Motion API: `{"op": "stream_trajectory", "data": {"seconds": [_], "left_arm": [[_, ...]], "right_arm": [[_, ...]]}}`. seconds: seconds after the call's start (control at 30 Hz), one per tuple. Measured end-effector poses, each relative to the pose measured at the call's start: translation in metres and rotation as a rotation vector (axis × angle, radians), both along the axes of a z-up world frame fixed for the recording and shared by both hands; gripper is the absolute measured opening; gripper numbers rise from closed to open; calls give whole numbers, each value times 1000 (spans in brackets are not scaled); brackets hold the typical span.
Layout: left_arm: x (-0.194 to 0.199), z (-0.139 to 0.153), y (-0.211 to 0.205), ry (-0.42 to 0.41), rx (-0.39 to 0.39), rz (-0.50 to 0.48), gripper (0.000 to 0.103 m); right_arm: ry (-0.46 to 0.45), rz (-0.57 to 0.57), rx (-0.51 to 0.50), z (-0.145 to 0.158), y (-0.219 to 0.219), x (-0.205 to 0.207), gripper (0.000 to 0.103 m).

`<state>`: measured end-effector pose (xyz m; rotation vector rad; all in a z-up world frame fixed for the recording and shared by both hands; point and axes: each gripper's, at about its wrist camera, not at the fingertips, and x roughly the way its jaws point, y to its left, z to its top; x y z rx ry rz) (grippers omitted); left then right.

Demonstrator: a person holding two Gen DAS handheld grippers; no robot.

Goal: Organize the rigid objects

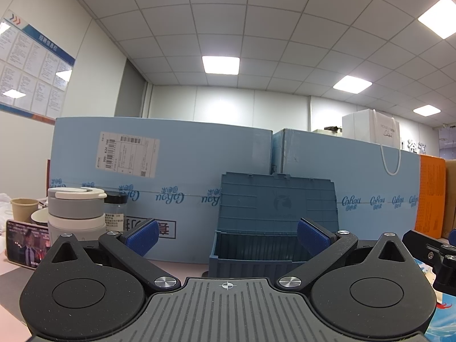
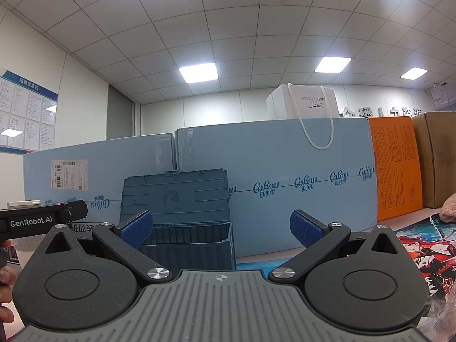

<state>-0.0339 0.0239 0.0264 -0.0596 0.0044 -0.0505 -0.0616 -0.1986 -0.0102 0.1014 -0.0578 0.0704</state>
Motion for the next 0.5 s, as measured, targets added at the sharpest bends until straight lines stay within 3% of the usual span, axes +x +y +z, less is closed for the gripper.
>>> {"op": "stream_trajectory", "data": {"seconds": [0.5], "left_arm": [[-1, 0, 0, -3, 3, -6, 103]], "right_arm": [[1, 0, 0, 0, 0, 0, 103]]}}
